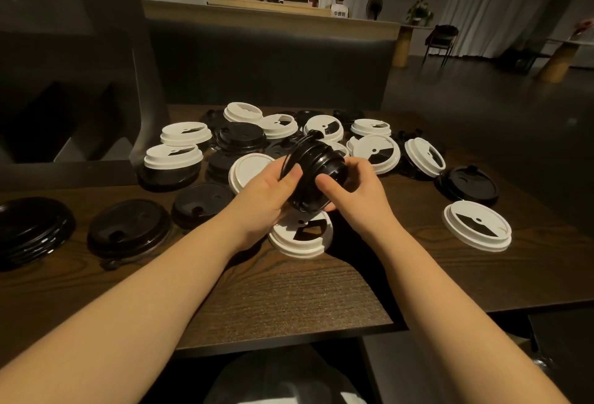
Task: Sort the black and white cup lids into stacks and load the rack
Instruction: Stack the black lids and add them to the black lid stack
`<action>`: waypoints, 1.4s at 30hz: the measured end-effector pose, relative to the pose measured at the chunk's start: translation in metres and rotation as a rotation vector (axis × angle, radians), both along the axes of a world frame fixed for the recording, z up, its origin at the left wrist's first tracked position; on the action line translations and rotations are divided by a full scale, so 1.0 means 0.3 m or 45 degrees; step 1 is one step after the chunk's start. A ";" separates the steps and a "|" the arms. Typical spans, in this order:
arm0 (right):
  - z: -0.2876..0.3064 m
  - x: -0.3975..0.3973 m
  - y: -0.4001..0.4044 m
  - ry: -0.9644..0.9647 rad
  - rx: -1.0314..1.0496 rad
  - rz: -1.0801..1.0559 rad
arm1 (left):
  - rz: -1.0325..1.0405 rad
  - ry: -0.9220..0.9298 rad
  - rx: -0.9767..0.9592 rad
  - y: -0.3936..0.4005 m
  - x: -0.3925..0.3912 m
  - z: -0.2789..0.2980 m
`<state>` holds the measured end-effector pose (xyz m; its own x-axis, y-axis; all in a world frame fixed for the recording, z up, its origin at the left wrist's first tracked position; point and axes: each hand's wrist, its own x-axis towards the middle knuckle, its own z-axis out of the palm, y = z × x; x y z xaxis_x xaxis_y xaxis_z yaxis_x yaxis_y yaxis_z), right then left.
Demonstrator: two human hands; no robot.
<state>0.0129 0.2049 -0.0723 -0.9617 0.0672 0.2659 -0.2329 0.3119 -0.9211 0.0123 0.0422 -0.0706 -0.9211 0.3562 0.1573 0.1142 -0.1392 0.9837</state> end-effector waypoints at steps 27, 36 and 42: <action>-0.016 0.005 0.001 0.043 -0.023 0.128 | -0.052 0.241 -0.321 -0.003 0.029 0.005; 0.004 0.010 0.009 -0.015 -0.228 0.277 | -0.024 0.023 0.050 -0.047 -0.013 0.021; 0.000 0.019 0.007 0.011 -0.245 0.277 | 0.095 0.055 -0.038 -0.049 -0.027 0.015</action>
<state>0.0186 0.2069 -0.0722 -0.9568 -0.0907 0.2763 -0.2831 0.0734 -0.9563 0.0043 0.0274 -0.0660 -0.9379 0.2919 0.1876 0.1652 -0.0998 0.9812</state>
